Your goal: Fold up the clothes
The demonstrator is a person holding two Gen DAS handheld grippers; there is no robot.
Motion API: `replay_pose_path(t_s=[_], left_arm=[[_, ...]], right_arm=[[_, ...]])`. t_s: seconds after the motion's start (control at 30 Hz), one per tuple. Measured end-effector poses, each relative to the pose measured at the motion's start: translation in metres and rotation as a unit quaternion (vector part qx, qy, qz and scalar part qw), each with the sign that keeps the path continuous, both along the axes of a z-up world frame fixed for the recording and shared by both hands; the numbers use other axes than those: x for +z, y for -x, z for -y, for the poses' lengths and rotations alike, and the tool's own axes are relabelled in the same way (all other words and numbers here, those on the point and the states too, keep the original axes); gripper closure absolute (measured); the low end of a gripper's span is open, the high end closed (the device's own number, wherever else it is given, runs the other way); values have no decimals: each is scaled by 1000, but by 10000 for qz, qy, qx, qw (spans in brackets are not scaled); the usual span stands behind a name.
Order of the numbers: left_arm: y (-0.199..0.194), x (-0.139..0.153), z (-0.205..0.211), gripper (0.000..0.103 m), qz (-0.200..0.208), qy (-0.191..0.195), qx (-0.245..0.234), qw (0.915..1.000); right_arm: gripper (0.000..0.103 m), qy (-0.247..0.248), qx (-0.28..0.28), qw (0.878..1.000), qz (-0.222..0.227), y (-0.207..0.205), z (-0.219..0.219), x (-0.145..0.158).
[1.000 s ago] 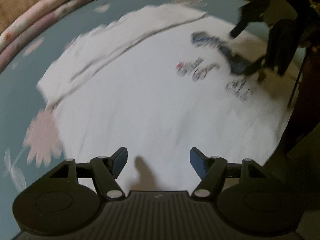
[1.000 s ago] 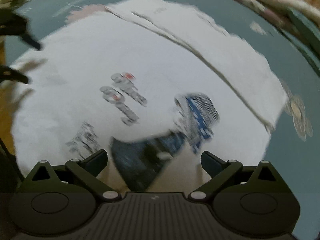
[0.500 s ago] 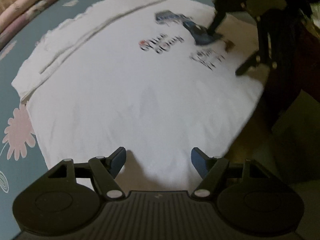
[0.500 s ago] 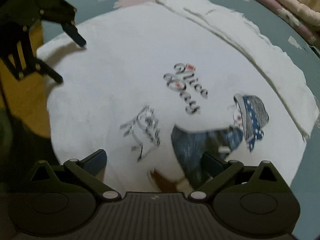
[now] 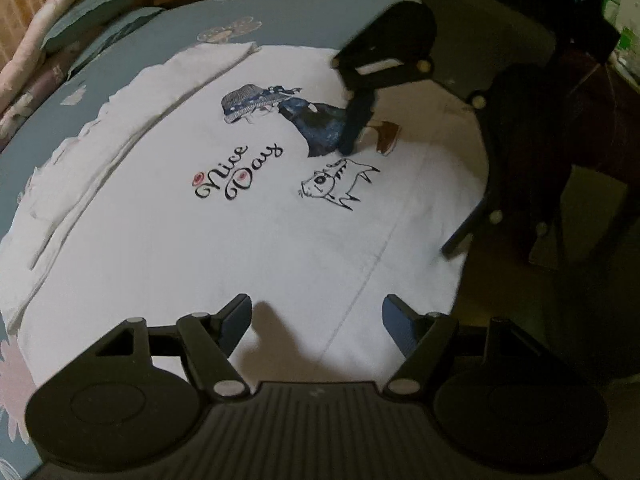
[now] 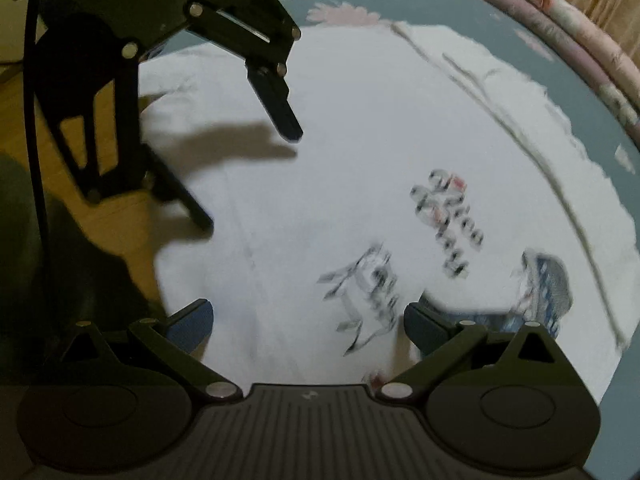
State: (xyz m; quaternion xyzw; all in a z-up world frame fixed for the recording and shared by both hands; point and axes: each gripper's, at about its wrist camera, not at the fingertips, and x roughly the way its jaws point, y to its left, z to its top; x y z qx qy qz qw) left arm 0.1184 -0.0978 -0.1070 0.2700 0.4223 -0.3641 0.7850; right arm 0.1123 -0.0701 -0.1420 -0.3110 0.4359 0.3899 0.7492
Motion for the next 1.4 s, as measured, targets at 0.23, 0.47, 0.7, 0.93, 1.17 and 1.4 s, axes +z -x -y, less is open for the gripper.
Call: replay_pose_path(t_s=[0.23,0.47,0.7,0.93,1.17,1.4], left_arm=[[20,10,9,29,140,-168,-715,9972],[61,-9,31,29,1507,-569,-2644,9509],[85,-37,45,29,1999,-688,-3500,9126],[93,-57,60,29,2592,-981,-3585,8914],[92,-53,60,29,2867,-908,-3529,8860],[88,-53,65,26,2932,-857,-3385,8900]], right_arm=[[0,229,124,9996,68,28,16,12],[0,671,1138,9867,945,48,11,-3],[0,989,1912,9608,1750,70,9,-30],[0,1325,2427,9123,3021,86,12,-53],[0,1293,2592,8881,3569,87,16,-44],[0,1164,2621,8771,3852,91,19,-26]])
